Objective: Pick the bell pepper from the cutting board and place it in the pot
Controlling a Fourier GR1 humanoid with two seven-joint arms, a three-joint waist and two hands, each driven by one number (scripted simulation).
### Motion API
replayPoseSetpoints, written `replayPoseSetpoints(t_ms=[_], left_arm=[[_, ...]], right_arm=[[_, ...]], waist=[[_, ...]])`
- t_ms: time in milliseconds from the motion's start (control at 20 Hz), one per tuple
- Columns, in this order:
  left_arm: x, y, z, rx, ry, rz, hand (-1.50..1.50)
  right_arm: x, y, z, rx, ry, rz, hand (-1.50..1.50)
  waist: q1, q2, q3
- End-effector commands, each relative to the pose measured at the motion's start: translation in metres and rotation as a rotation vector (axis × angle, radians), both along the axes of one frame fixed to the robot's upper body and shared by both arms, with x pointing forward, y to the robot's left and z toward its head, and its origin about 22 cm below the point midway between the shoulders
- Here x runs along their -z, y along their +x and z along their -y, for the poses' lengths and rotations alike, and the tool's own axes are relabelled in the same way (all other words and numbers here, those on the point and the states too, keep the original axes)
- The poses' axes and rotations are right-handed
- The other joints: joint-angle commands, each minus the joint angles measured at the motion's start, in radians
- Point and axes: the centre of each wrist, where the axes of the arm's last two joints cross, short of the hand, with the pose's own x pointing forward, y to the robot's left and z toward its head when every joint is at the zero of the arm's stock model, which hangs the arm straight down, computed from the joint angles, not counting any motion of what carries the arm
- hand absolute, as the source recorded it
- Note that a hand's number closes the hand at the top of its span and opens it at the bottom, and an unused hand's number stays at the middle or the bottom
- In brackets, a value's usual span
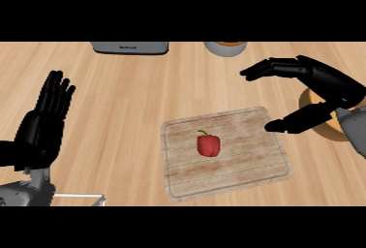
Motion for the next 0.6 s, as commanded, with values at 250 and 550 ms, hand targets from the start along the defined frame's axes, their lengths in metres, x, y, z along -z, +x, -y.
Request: replayPoseSetpoints(t_ms=[250,550], left_arm=[[-0.023,0.028,0.001,0.009,-0.036,0.020,0.00],[0.005,0.024,0.021,0.001,-0.042,-0.011,0.00]], right_arm=[[-0.009,0.008,-0.010,-0.085,-0.371,0.134,-1.50],[-0.008,-0.013,-0.063,-0.120,-0.627,0.146,-1.50]], waist=[[-0.021,-0.007,0.015],[-0.032,-0.010,0.014]])
